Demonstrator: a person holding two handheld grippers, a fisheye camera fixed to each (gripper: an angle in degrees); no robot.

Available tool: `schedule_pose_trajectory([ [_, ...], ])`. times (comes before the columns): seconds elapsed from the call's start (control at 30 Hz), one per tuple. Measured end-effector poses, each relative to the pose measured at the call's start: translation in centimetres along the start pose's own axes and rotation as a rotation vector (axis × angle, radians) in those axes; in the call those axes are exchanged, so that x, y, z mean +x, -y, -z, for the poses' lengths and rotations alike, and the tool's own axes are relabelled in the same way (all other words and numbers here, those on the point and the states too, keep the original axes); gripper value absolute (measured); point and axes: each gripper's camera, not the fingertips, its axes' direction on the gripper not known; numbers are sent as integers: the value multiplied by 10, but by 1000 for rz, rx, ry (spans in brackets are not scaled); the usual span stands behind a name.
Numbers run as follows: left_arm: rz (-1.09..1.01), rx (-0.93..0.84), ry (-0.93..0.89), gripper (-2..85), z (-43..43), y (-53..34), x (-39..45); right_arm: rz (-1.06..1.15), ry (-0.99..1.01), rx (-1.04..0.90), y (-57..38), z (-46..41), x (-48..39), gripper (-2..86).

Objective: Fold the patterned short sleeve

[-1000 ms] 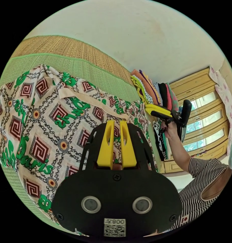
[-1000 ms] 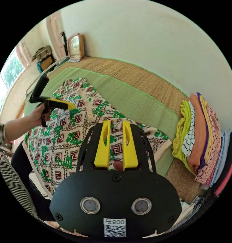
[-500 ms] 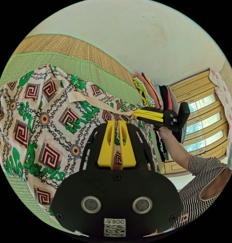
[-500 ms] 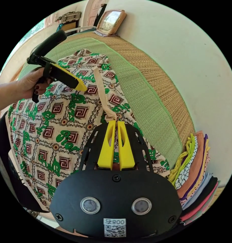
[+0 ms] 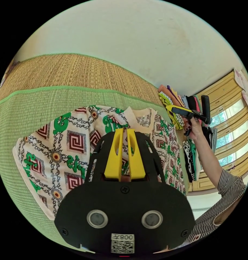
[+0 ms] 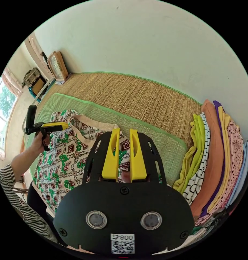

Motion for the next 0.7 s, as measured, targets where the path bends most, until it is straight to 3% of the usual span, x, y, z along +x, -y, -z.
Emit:
schedule_pose_trajectory([
  [0.17,7,14,127,12,23,-7,-9,-25,-92,47,-49,12,12,29],
  [0.33,25,8,219,3,41,-8,-20,-115,-150,-71,-79,-11,47,3],
  [0.5,53,28,276,1,67,-11,-30,-190,-236,-59,-94,-7,69,-2],
  [0.7,54,53,305,1,92,-15,-26,-301,-159,15,-103,12,92,-2],
])
